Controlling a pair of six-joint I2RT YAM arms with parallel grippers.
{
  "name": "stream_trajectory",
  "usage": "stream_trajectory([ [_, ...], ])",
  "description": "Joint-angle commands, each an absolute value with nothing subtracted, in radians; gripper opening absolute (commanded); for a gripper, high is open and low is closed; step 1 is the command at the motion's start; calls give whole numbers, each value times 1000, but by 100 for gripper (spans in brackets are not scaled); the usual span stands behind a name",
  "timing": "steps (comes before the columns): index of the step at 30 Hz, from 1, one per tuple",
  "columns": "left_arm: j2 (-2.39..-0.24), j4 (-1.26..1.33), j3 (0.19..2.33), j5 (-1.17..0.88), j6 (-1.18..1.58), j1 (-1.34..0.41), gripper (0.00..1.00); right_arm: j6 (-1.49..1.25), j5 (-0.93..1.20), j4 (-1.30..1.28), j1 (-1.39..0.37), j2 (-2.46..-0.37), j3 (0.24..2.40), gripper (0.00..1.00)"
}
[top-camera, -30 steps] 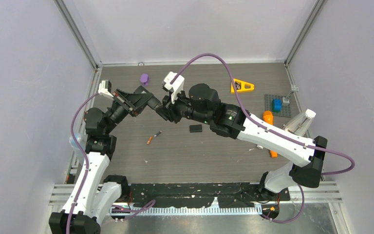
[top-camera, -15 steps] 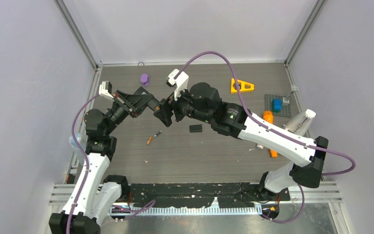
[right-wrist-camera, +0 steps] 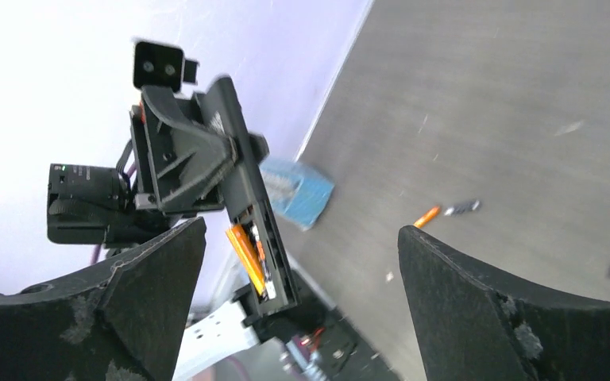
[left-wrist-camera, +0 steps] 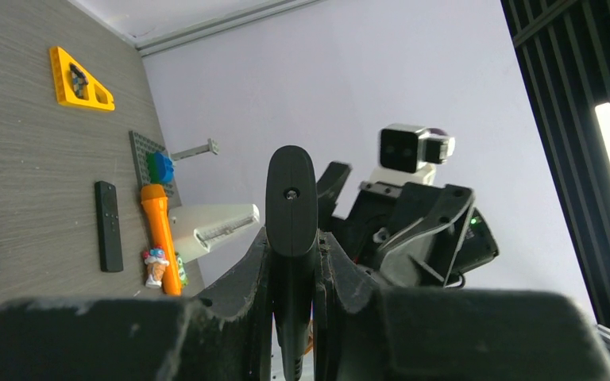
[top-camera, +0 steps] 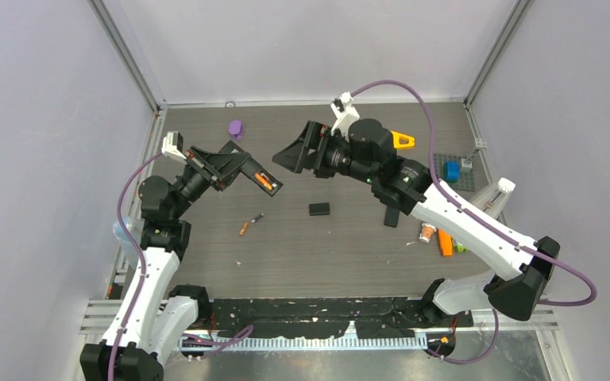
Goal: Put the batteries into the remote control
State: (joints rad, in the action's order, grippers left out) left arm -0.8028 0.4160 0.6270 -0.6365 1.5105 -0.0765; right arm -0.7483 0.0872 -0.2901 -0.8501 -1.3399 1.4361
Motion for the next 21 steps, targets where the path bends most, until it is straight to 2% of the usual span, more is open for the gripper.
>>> stream_trajectory([
  [1,-811,490,645,-624,1496,-79,0,-1042,178,-185,-862,-1318,1348,95],
  [11,-815,478,630,-629,1500,-78,0,-1169,239,-75,-863,-1370,1328,96],
  [21,-824,486,632,-645,1486,-78,0,-1192,321,-105,-881,-1467,1397,96],
])
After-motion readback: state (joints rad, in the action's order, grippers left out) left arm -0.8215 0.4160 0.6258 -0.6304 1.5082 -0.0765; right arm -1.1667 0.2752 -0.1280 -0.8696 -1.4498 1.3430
